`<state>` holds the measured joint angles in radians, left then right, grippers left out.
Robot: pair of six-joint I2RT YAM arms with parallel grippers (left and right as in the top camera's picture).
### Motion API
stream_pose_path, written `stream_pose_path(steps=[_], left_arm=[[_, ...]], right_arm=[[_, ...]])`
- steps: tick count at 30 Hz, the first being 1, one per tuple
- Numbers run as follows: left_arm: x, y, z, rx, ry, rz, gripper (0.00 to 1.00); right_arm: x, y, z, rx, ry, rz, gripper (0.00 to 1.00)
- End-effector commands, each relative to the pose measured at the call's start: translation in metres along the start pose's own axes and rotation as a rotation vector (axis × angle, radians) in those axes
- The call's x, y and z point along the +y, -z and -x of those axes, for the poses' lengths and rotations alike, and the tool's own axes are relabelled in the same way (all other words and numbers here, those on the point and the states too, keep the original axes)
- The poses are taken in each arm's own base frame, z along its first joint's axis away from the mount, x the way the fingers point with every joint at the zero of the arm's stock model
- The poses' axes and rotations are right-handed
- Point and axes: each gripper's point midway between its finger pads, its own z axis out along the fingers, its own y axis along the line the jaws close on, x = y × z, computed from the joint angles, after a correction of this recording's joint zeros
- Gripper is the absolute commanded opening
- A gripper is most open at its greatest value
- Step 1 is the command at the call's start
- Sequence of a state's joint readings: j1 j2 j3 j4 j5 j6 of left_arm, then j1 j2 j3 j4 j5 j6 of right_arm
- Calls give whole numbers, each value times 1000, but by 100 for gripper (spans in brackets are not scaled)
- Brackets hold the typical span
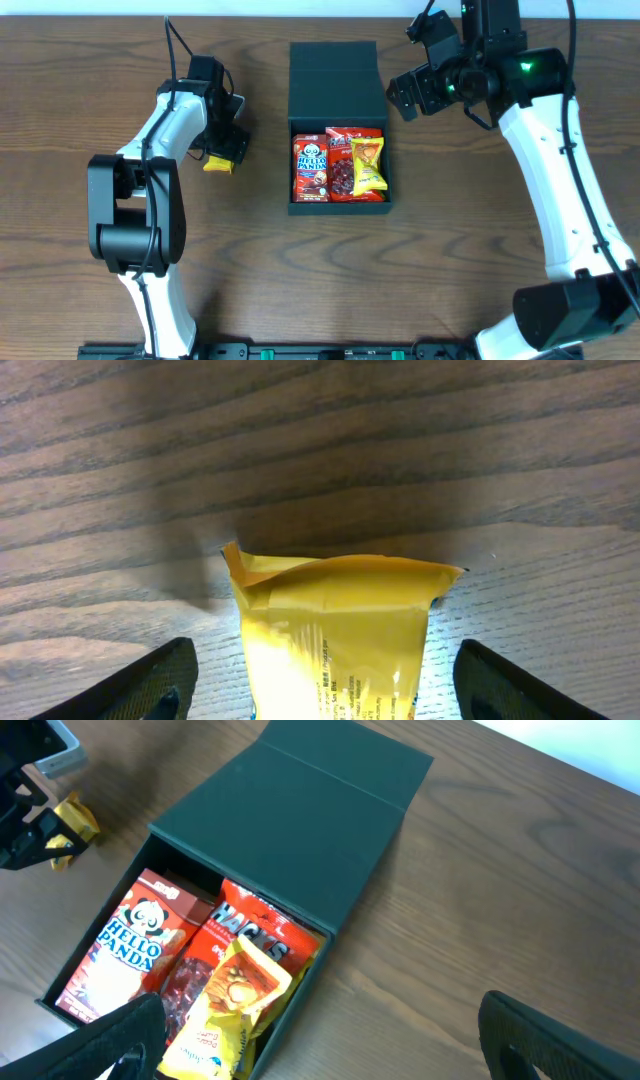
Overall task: Pack container
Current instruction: 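Grasp the small yellow sweet on the table with the left gripper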
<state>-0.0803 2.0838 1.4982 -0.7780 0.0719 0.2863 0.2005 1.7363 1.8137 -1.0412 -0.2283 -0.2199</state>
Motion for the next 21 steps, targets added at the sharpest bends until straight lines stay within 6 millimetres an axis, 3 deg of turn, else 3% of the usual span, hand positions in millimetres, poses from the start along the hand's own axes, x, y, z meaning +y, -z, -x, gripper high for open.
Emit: stream_pose_path(steps=[1,16,21], left_arm=[[-2,-10,-6,29,-3,-14,80],[-12,-19,-17,47,-1,-64,81],[-12,-19,-16,44,-1,-63,74]], right_arm=[[-1,11,8,-34,16,-7,99],[-1,11,8,-34,16,-7,99],[-1,11,8,-34,16,-7,98]])
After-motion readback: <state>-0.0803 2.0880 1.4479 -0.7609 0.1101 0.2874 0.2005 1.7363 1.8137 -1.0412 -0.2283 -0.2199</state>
